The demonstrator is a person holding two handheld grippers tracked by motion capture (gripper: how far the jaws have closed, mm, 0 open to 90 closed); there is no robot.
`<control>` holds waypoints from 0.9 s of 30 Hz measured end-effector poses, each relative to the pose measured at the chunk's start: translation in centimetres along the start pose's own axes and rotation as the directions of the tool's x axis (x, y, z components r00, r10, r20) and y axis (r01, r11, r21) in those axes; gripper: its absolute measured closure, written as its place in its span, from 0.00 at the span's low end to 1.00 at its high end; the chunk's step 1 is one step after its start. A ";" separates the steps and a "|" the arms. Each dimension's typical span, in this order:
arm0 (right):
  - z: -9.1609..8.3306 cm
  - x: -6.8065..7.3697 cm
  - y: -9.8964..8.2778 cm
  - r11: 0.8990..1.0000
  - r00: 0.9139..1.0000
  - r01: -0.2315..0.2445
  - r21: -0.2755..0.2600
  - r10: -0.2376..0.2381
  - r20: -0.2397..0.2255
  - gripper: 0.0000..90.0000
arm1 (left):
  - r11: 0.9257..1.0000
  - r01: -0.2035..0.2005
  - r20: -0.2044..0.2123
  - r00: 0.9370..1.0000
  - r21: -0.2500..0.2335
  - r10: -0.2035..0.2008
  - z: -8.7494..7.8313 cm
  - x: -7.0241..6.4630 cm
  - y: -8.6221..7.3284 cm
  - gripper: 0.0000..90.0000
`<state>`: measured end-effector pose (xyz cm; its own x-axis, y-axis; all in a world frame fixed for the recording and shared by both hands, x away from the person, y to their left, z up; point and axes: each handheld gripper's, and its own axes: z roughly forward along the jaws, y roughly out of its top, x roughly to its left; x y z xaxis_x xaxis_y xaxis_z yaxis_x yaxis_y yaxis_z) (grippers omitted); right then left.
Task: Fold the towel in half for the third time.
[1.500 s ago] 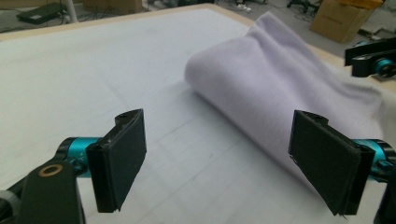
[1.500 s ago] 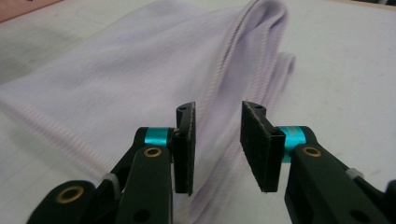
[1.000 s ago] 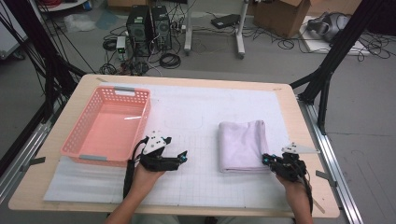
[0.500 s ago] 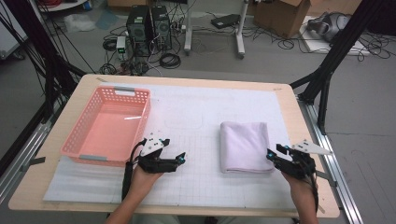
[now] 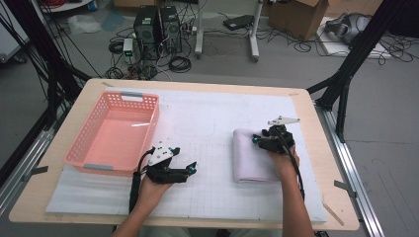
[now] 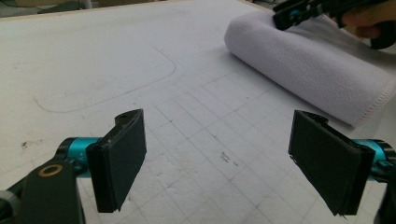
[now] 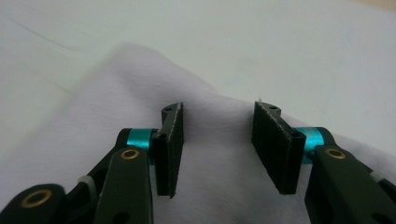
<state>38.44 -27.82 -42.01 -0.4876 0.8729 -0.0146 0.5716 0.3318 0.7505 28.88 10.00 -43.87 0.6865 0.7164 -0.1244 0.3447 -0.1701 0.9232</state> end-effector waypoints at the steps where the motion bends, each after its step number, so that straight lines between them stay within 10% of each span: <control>1: 0.5 -0.3 -0.2 0.999 0.999 -0.006 0.033 0.004 0.045 0.58 | 1.000 -0.002 -0.001 1.000 0.000 0.002 -0.1 0.0 0.0 0.22; 5: 0.1 -1.2 -0.6 0.996 0.983 -0.087 -0.022 0.089 0.158 0.58 | 1.000 0.002 -0.003 1.000 -0.008 -0.002 -0.3 0.2 0.0 0.22; 8: -1.6 -2.1 -0.9 0.989 0.982 -0.126 -0.080 0.136 0.129 0.57 | 1.000 0.008 -0.009 1.000 -0.007 -0.008 -0.5 0.5 0.0 0.22; 12: -4.3 -2.3 -2.1 0.984 0.994 -0.098 -0.151 0.102 0.023 0.64 | 1.000 0.018 -0.012 1.000 -0.016 -0.018 -0.5 0.6 0.0 0.22; 20: -5.8 -0.7 -5.7 0.997 0.991 0.018 -0.072 -0.028 -0.131 0.68 | 1.000 0.019 0.003 1.000 -0.016 -0.019 -0.4 0.4 0.1 0.22; 27: -7.5 -0.6 -8.8 0.997 0.995 0.061 -0.049 -0.065 -0.080 0.70 | 0.999 0.039 0.009 0.999 -0.024 -0.039 -0.6 0.7 0.1 0.21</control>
<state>28.70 -33.92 -43.67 -0.5750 0.8181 -0.0104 0.5077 0.3667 0.7796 28.98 10.89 -43.59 0.6783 0.7163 -0.1636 0.3562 -0.1259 0.9259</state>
